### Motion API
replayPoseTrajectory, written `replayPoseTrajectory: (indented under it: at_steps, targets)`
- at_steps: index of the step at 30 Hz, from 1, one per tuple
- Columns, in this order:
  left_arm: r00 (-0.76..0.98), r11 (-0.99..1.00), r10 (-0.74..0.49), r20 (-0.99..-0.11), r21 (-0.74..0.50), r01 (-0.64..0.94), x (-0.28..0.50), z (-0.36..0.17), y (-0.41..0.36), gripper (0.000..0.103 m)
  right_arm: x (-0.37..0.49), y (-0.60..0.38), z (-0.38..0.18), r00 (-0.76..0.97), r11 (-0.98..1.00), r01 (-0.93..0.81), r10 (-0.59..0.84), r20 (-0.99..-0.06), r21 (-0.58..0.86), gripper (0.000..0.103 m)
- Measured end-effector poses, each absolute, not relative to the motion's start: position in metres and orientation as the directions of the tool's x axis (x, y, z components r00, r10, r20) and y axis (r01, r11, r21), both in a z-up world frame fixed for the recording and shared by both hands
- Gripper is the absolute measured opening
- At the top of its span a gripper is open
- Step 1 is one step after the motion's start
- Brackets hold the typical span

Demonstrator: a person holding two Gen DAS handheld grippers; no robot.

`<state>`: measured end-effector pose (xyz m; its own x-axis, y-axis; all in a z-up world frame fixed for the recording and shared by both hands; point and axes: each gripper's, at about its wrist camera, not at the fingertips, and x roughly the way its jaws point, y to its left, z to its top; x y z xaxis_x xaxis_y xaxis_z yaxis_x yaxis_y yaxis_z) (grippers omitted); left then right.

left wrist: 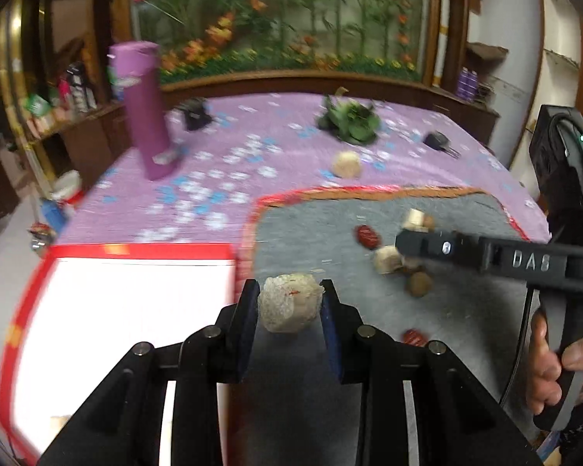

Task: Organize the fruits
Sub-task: 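Grasp a beige cake piece with the right tool while the left tool grasps a white round cake, then carry both cakes onto the white tray and open both tools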

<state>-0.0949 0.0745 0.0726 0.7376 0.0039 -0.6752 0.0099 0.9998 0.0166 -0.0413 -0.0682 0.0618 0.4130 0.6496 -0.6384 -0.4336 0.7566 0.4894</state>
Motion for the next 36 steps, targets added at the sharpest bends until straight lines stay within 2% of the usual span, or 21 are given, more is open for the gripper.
replayPoseTrajectory:
  at_steps: [10, 17, 22, 23, 24, 25, 26, 28, 29, 30, 32, 36]
  targets:
    - [0.707, 0.972, 0.213, -0.674, 0.076, -0.221, -0.155, 0.063, 0.156, 0.031, -0.1, 0.046, 0.051, 0.269, 0.642, -0.609, 0.719, -0.641, 0.465, 0.031]
    - [0.675, 0.959, 0.249, -0.694, 0.08, -0.271, -0.18, 0.046, 0.179, 0.031, -0.135, 0.088, 0.033, 0.253, 0.621, -0.679, 0.698, -0.67, 0.391, 0.031]
    - [0.666, 0.955, 0.262, -0.699, 0.087, -0.284, -0.187, 0.041, 0.186, 0.032, -0.143, 0.096, 0.032, 0.308, 0.636, -0.703, 0.676, -0.67, 0.318, 0.032]
    - [0.668, 0.953, 0.27, -0.693, 0.094, -0.288, -0.188, 0.042, 0.187, 0.032, -0.141, 0.094, 0.031, 0.31, 0.638, -0.701, 0.676, -0.668, 0.32, 0.033]
    - [0.663, 0.949, 0.284, -0.692, 0.106, -0.295, -0.189, 0.042, 0.187, 0.032, -0.14, 0.092, 0.031, 0.304, 0.632, -0.701, 0.684, -0.663, 0.331, 0.038]
    - [0.661, 0.947, 0.292, -0.691, 0.113, -0.3, -0.191, 0.042, 0.188, 0.039, -0.138, 0.091, 0.031, 0.297, 0.626, -0.701, 0.692, -0.658, 0.342, 0.041]
    - [0.66, 0.945, 0.299, -0.69, 0.118, -0.305, -0.191, 0.042, 0.189, 0.054, -0.137, 0.089, 0.03, 0.291, 0.619, -0.7, 0.702, -0.649, 0.356, 0.046]
    - [0.658, 0.939, 0.316, -0.683, 0.127, -0.32, -0.193, 0.043, 0.19, 0.07, -0.137, 0.086, 0.032, 0.298, 0.614, -0.699, 0.716, -0.631, 0.367, 0.053]
    - [0.662, 0.937, 0.324, -0.676, 0.132, -0.323, -0.194, 0.043, 0.19, 0.07, -0.138, 0.085, 0.033, 0.303, 0.613, -0.697, 0.722, -0.622, 0.372, 0.058]
    - [0.664, 0.935, 0.332, -0.67, 0.141, -0.326, -0.195, 0.045, 0.189, 0.071, -0.138, 0.082, 0.035, 0.311, 0.613, -0.691, 0.73, -0.609, 0.382, 0.058]
    - [0.663, 0.93, 0.349, -0.662, 0.16, -0.33, -0.194, 0.046, 0.187, 0.077, -0.137, 0.076, 0.036, 0.313, 0.604, -0.68, 0.752, -0.58, 0.416, 0.059]
    - [0.67, 0.931, 0.352, -0.654, 0.173, -0.321, -0.194, 0.05, 0.179, 0.078, -0.131, 0.062, 0.037, 0.32, 0.6, -0.648, 0.773, -0.548, 0.469, 0.059]
